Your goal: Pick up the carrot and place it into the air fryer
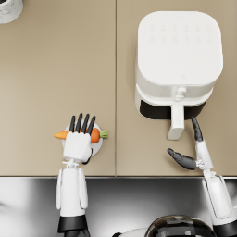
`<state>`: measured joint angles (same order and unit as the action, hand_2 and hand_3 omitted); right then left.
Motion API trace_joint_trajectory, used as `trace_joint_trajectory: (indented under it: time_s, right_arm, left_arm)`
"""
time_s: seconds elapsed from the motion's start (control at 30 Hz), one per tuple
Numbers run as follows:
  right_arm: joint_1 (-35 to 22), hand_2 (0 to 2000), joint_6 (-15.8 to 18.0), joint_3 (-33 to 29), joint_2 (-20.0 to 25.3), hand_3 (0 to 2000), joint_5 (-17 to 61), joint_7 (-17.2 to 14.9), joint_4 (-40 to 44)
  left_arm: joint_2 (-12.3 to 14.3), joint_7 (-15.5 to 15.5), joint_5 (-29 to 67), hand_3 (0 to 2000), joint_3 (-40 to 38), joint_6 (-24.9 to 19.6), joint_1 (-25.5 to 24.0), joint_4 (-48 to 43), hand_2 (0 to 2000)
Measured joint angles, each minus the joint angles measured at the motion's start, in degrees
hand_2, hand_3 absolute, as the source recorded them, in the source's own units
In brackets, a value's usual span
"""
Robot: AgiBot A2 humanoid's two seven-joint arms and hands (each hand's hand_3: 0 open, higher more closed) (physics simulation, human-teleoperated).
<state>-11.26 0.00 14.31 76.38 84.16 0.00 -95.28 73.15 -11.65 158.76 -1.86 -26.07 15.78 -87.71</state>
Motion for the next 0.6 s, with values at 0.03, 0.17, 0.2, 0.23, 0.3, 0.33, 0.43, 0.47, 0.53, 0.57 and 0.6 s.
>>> trace_joint_trajectory:
  time_s: [0.03,0.17,0.2,0.23,0.3,0.33,0.43,0.47,0.53,0.57,0.6]
  right_arm:
    - [0.05,0,0.00,-0.13,0.10,0,0.00,0.00,0.01]
    - [0.41,0,0.00,-0.88,0.40,0,0.00,0.00,-0.01]
    - [0.42,0,0.00,-1.01,0.51,0,0.00,0.00,0.00]
    - [0.43,0,0.00,-1.13,0.61,0,0.00,0.00,0.00]
    - [0.35,0,0.00,-1.18,0.88,0,-0.01,0.00,0.21]
    - [0.30,0,0.00,-1.16,1.01,0,-0.01,0.00,0.24]
    - [0.29,0,0.00,-1.31,1.35,0,-0.01,0.00,0.16]
    - [0.36,0,0.00,-1.44,1.43,0,-0.01,0.00,-0.07]
    - [0.48,0,0.00,-1.61,1.59,0,-0.01,0.00,-0.47]
    - [0.58,0,0.00,-1.61,1.65,0,-0.01,0.00,-0.71]
    - [0.67,0,0.00,-1.58,1.72,0,-0.01,0.00,-0.65]
  left_arm:
    - [0.08,0.01,0.97,0,0.89,0.35,0.25,1.49,0]
    - [0.09,0.22,2.76,0,2.34,3.64,1.85,5.41,0]
    - [0.02,0.20,2.94,0,2.38,3.84,1.97,5.99,0]
    - [0.02,0.08,3.07,0,2.48,4.70,2.05,6.43,0]
    - [0.11,-0.64,3.13,0,2.66,5.59,2.43,7.01,0]
    - [0.11,-1.12,3.17,0,2.73,7.01,2.67,7.49,0]
    - [-0.05,-1.60,3.31,980,3.30,7.85,2.58,9.25,2000]
    - [-0.05,-1.74,3.32,1307,3.38,8.99,2.74,9.66,2000]
    - [0.01,-1.55,3.31,1960,3.61,11.81,3.26,10.44,2000]
    - [0.14,0.41,3.26,2000,3.87,15.49,3.48,11.12,2000]
    - [0.25,3.40,3.26,2000,4.21,18.58,3.86,12.21,2000]
